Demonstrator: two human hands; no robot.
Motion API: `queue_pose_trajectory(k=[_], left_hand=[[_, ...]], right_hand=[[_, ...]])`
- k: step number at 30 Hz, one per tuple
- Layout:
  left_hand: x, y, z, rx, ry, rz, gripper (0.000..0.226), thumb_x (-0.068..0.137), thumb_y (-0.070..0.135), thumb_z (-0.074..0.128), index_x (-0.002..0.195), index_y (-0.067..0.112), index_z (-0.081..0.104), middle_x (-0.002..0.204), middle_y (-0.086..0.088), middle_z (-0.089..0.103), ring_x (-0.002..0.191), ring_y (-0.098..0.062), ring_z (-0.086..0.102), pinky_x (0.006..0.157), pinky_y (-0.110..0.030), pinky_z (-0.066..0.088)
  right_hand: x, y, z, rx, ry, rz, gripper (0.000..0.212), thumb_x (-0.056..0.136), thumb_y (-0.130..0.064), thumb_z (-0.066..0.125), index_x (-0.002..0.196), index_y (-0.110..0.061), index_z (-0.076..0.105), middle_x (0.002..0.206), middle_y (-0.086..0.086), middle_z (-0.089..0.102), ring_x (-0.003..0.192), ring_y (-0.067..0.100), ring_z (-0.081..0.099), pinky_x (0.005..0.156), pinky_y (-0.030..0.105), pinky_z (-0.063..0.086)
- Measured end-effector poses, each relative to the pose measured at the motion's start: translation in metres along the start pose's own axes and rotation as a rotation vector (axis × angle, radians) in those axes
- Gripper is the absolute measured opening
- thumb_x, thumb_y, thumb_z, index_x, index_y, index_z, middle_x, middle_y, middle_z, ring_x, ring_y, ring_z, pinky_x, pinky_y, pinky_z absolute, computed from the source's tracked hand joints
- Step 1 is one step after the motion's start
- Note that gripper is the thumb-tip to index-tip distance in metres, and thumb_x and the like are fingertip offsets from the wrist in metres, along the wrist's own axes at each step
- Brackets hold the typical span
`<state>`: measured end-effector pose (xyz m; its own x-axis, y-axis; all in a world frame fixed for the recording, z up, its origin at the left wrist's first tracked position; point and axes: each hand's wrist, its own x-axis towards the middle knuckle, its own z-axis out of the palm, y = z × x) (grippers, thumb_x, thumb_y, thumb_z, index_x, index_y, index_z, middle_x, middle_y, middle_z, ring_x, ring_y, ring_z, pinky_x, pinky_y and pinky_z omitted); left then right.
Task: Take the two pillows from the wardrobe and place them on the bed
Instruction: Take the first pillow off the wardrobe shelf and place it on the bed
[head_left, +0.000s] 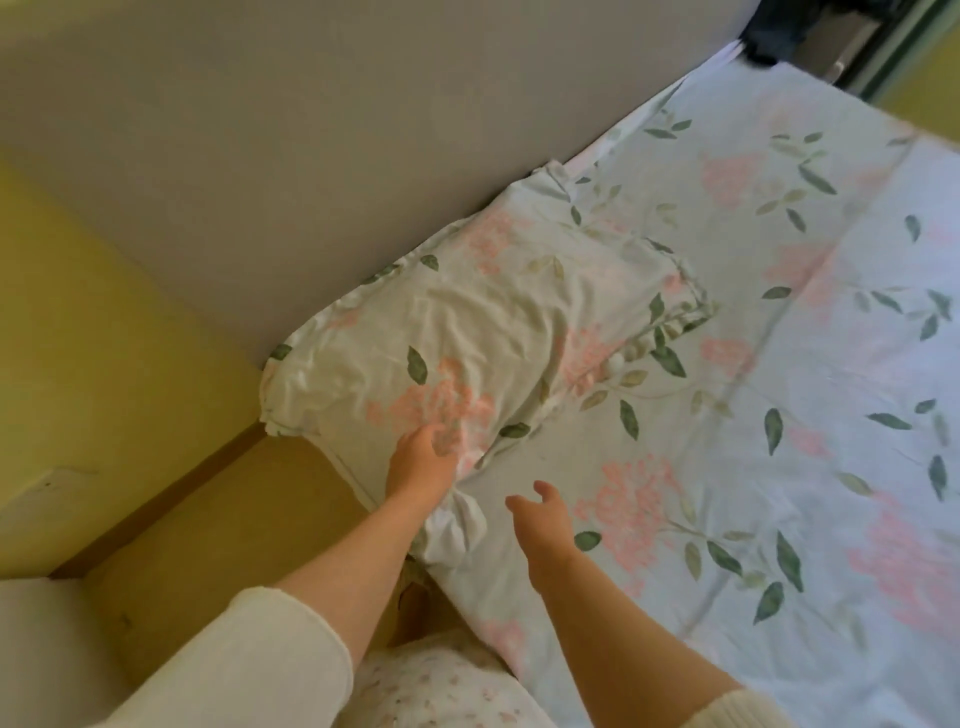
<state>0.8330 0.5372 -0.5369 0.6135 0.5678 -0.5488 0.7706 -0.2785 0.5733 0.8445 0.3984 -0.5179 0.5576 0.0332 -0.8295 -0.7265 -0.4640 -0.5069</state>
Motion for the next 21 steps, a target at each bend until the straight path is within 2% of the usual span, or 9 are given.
queue_pose_trajectory(k=[2,4,6,8,10,13,16,19,21], left_hand=[[-0.028,0.009,0.021,-0.107,0.004,-0.012,0.033,0.089,0.024,0.052,0.121,0.019,0.052,0.130,-0.007,0.051,0.106,-0.024,0.053,0.082,-0.029,0.044],[-0.057,0.012,0.039,-0.182,0.008,-0.046,0.030,0.088,0.022,0.052,0.118,0.019,0.054,0.131,-0.005,0.051,0.092,-0.018,0.052,0.074,-0.025,0.040],[-0.080,0.013,0.052,-0.237,-0.009,-0.090,0.030,0.088,0.020,0.052,0.117,0.018,0.055,0.130,-0.007,0.053,0.085,-0.015,0.052,0.068,-0.023,0.040],[-0.099,0.013,0.057,-0.261,-0.024,-0.140,0.029,0.086,0.019,0.052,0.115,0.017,0.057,0.124,-0.008,0.057,0.091,-0.019,0.052,0.075,-0.024,0.040],[-0.113,0.012,0.059,-0.295,-0.022,-0.174,0.027,0.085,0.018,0.052,0.110,0.017,0.060,0.116,-0.009,0.061,0.090,-0.021,0.052,0.076,-0.025,0.041],[-0.126,0.011,0.058,-0.341,-0.004,-0.189,0.024,0.085,0.017,0.052,0.107,0.015,0.060,0.113,-0.010,0.061,0.100,-0.028,0.056,0.084,-0.031,0.045],[-0.136,0.008,0.053,-0.396,0.025,-0.200,0.021,0.085,0.017,0.052,0.104,0.015,0.060,0.108,-0.010,0.058,0.101,-0.029,0.055,0.088,-0.034,0.045],[-0.146,-0.002,0.046,-0.443,0.044,-0.191,0.010,0.085,0.019,0.052,0.093,0.021,0.057,0.098,-0.004,0.055,0.083,-0.020,0.052,0.072,-0.027,0.045],[-0.154,-0.008,0.042,-0.469,0.043,-0.198,0.009,0.086,0.020,0.051,0.092,0.022,0.057,0.099,-0.004,0.057,0.083,-0.019,0.052,0.071,-0.026,0.043]], right_hand=[[-0.010,0.006,-0.027,-0.003,0.008,-0.024,0.050,0.093,-0.015,0.045,0.141,-0.016,0.030,0.135,0.013,0.045,0.082,0.015,0.054,0.087,0.038,0.048],[-0.020,0.013,-0.049,-0.001,0.006,-0.033,0.048,0.093,-0.017,0.045,0.139,-0.014,0.031,0.123,0.013,0.052,0.069,0.014,0.048,0.077,0.035,0.049],[-0.031,0.021,-0.065,0.000,-0.003,-0.037,0.048,0.092,-0.017,0.045,0.138,-0.011,0.032,0.120,0.015,0.053,0.080,0.020,0.052,0.067,0.031,0.045],[-0.043,0.029,-0.074,-0.005,-0.012,-0.043,0.048,0.091,-0.016,0.046,0.136,-0.009,0.034,0.127,0.019,0.050,0.100,0.027,0.052,0.069,0.031,0.041],[-0.050,0.034,-0.081,-0.013,-0.032,-0.059,0.046,0.091,-0.016,0.047,0.134,-0.007,0.036,0.121,0.015,0.049,0.104,0.028,0.050,0.076,0.033,0.038],[-0.057,0.035,-0.085,-0.027,-0.051,-0.094,0.039,0.090,-0.014,0.047,0.128,-0.004,0.042,0.103,0.009,0.048,0.093,0.024,0.045,0.080,0.036,0.038],[-0.065,0.036,-0.085,-0.073,-0.049,-0.133,0.036,0.090,-0.011,0.046,0.123,0.003,0.047,0.076,0.006,0.043,0.073,0.021,0.043,0.074,0.037,0.038],[-0.077,0.046,-0.075,-0.104,-0.053,-0.154,0.040,0.090,-0.010,0.046,0.123,0.013,0.045,0.069,0.005,0.036,0.066,0.025,0.043,0.090,0.054,0.045],[-0.085,0.055,-0.067,-0.102,-0.075,-0.159,0.039,0.090,-0.011,0.046,0.121,0.013,0.045,0.067,0.004,0.036,0.084,0.039,0.056,0.097,0.055,0.041]])
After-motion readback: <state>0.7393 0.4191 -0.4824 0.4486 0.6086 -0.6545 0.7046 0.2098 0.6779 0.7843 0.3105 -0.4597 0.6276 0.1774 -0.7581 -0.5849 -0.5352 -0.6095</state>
